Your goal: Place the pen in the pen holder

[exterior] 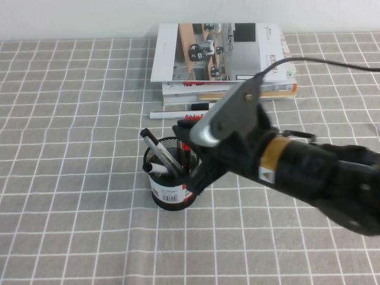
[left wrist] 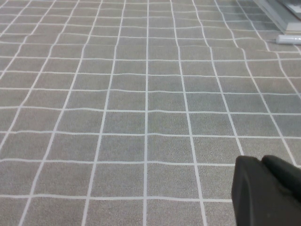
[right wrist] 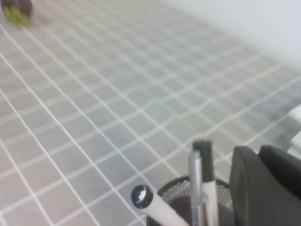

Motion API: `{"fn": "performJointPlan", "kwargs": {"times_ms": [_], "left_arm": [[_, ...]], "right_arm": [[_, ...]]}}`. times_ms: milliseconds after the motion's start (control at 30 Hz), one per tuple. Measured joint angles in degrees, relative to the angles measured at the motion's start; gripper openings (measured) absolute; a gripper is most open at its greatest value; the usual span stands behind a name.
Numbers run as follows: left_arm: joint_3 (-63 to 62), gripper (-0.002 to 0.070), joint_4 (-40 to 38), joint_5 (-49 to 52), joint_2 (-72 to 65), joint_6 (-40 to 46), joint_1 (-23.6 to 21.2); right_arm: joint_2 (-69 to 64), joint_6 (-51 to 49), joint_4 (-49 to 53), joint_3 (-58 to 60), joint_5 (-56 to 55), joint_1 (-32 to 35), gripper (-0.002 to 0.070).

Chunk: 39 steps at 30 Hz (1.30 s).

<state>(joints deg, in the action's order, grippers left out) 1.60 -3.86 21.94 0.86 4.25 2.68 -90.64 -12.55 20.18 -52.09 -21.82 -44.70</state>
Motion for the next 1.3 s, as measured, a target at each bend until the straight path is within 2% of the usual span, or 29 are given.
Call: {"fn": "performJointPlan", "kwargs": {"times_ms": [167, 433, 800, 1000, 1100, 1300], "left_arm": [[0.0, -0.0003, 0.0, 0.0, 0.0, 0.0, 0.0], [0.0, -0.0003, 0.0, 0.0, 0.0, 0.0, 0.0], [0.0, -0.0003, 0.0, 0.0, 0.0, 0.0, 0.0], [0.0, -0.0004, 0.0, 0.0, 0.0, 0.0, 0.0], [0.0, -0.0003, 0.0, 0.0, 0.0, 0.0, 0.0], [0.0, -0.0003, 0.0, 0.0, 0.0, 0.0, 0.0]], "right_arm": [[12.5, -0.7, 0.6, 5.6, 2.2, 0.0, -0.0010], [28.2, -0.7, 1.5, 11.8, 21.8, 0.0, -0.0012], [52.2, -1.0, -3.0, 31.5, 27.3, 0.0, -0.0012], [63.2, -1.0, -6.8, 36.8, 36.8, 0.4, -0.0012], [69.7, -1.0, -7.5, 38.4, 40.3, 5.6, -0.0012], [79.9, -1.0, -7.6, 44.0, 37.9, 23.5, -0.0012]]}}
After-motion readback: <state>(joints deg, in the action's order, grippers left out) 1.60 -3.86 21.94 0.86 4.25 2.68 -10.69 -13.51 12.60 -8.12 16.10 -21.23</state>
